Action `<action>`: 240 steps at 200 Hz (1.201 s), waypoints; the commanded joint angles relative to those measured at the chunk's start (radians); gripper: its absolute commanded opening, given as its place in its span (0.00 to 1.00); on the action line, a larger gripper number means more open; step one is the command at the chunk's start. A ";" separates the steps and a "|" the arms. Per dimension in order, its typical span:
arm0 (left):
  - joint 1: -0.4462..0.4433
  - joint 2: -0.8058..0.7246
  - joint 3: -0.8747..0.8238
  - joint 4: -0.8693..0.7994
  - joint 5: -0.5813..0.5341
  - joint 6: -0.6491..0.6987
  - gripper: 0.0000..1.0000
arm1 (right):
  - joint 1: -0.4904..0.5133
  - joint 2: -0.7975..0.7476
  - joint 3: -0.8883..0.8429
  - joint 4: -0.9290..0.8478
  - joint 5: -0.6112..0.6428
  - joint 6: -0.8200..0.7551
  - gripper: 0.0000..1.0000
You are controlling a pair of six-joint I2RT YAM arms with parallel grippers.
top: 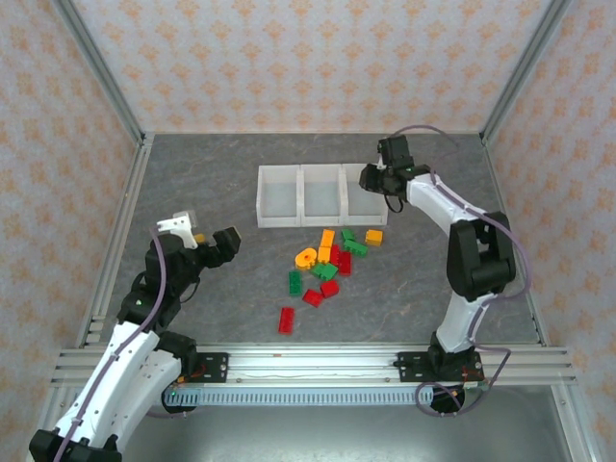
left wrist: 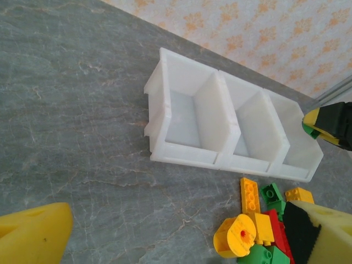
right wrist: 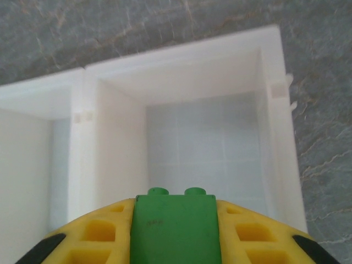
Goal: Sort the legos into containers by color
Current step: Place the lego in the container.
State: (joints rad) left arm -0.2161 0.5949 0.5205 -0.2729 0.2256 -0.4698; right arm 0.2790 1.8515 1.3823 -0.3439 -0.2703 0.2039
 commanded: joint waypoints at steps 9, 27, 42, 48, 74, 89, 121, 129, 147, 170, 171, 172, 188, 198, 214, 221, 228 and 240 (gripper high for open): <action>-0.006 0.002 -0.006 0.026 0.020 0.013 0.99 | 0.014 0.015 0.032 -0.024 0.006 0.019 0.32; -0.006 -0.008 -0.001 0.011 -0.022 0.012 0.99 | 0.020 0.017 0.030 -0.035 -0.006 0.014 0.48; -0.007 -0.021 -0.001 0.005 -0.046 0.010 0.99 | 0.028 0.005 0.022 -0.042 -0.006 0.011 0.62; -0.007 -0.026 -0.001 0.005 -0.049 0.011 0.99 | 0.034 -0.003 0.019 -0.046 0.009 0.010 0.65; -0.006 -0.038 -0.004 0.009 -0.052 0.010 0.99 | 0.048 -0.055 -0.007 -0.064 0.052 0.027 0.74; -0.006 -0.035 -0.004 0.009 -0.049 0.011 0.99 | 0.053 -0.116 -0.055 -0.057 0.065 0.049 0.77; -0.006 -0.035 0.010 -0.017 -0.103 0.014 0.99 | 0.063 -0.304 -0.225 -0.028 0.160 0.133 0.86; -0.005 -0.036 0.009 -0.015 -0.105 0.014 0.99 | 0.064 -0.349 -0.268 -0.026 0.197 0.164 1.00; -0.004 -0.038 0.007 -0.012 -0.103 0.013 0.99 | 0.063 -0.411 -0.343 -0.035 0.224 0.191 1.00; -0.004 -0.031 0.004 -0.006 -0.086 0.013 0.99 | 0.065 -0.438 -0.420 -0.028 0.228 0.208 1.00; -0.003 -0.031 0.005 -0.006 -0.085 0.014 0.99 | 0.065 -0.439 -0.425 -0.027 0.227 0.210 0.99; -0.003 -0.031 0.005 -0.006 -0.085 0.014 0.99 | 0.065 -0.439 -0.428 -0.026 0.227 0.211 1.00; -0.004 -0.029 0.005 -0.004 -0.074 0.013 0.99 | 0.073 -0.433 -0.475 -0.001 0.223 0.227 0.98; -0.003 -0.029 0.002 -0.001 -0.070 0.011 0.99 | 0.080 -0.421 -0.497 0.015 0.220 0.235 0.96; -0.003 -0.029 0.001 0.000 -0.066 0.010 0.99 | 0.106 -0.393 -0.509 0.029 0.240 0.259 0.94; -0.005 -0.029 0.001 0.000 -0.065 0.009 0.99 | 0.125 -0.376 -0.507 0.030 0.249 0.264 0.94; -0.005 -0.030 0.002 -0.003 -0.063 0.007 0.99 | 0.145 -0.355 -0.499 0.027 0.262 0.269 0.93; -0.007 -0.036 0.004 -0.005 -0.062 0.005 0.99 | 0.169 -0.318 -0.477 0.015 0.293 0.283 0.92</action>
State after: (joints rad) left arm -0.2161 0.5697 0.5201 -0.2764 0.1501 -0.4698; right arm 0.3973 1.4811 0.8787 -0.3508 -0.0582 0.4397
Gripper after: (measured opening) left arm 0.992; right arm 0.932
